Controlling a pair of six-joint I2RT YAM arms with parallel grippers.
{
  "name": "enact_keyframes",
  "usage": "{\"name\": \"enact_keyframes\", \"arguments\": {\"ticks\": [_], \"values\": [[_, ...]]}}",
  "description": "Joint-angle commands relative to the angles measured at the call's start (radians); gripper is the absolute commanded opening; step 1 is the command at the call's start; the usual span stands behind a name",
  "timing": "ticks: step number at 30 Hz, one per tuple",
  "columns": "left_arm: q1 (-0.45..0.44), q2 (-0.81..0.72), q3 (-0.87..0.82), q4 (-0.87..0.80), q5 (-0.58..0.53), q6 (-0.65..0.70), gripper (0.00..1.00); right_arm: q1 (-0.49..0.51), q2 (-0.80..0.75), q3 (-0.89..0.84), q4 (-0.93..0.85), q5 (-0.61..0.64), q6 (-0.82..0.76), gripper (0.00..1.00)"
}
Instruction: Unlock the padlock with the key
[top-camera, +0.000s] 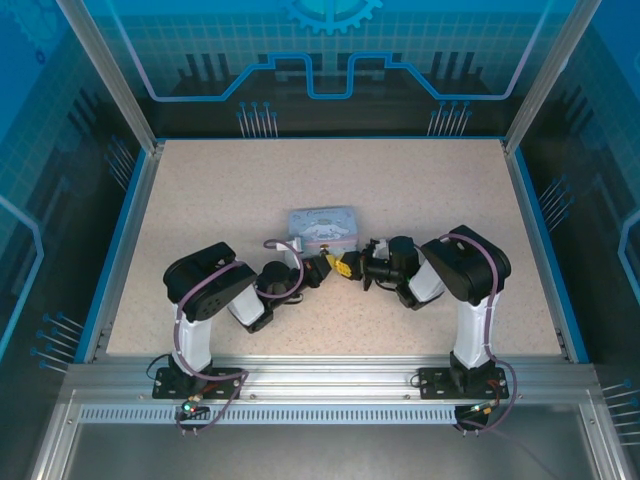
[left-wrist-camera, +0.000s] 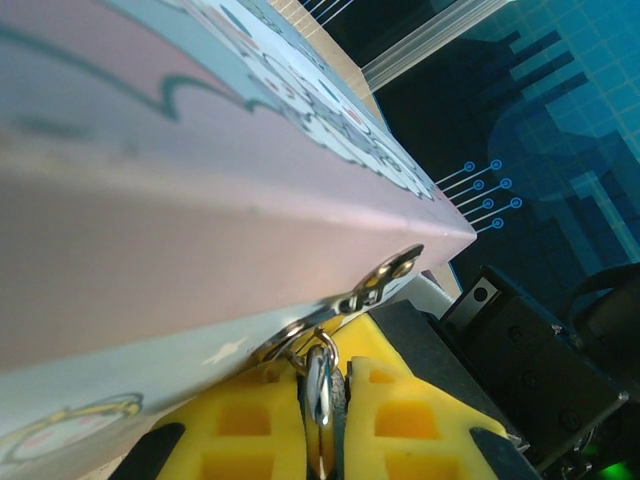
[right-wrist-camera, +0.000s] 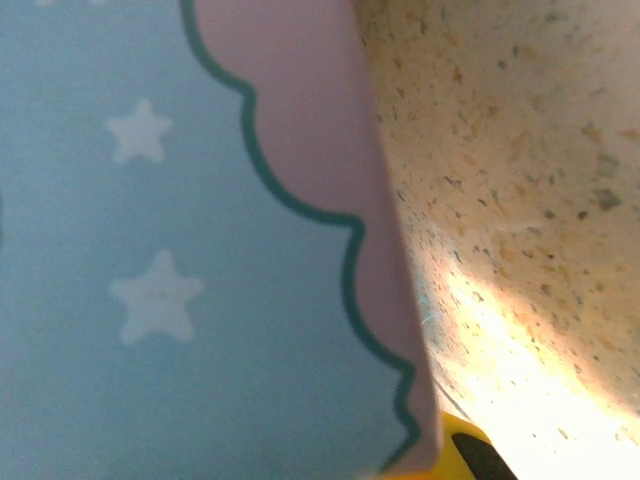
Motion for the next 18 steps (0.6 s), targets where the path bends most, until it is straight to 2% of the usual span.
{"name": "enact_keyframes", "arguments": {"ticks": [1, 11, 17, 18], "values": [[-0.044, 0.033, -0.039, -0.078, 0.190, 0.064, 0.00, 0.018, 0.007, 0.054, 0.040, 0.024, 0.097, 0.00], [-0.042, 0.055, -0.048, -0.078, 0.191, 0.090, 0.00, 0.031, -0.010, 0.075, -0.016, -0.012, 0.191, 0.00], [-0.042, 0.051, -0.053, -0.079, 0.182, 0.065, 0.00, 0.044, -0.096, 0.079, -0.193, -0.008, 0.072, 0.00], [-0.039, 0.050, -0.053, -0.078, 0.180, 0.053, 0.05, 0.046, -0.109, 0.077, -0.226, -0.001, 0.044, 0.00]]}}
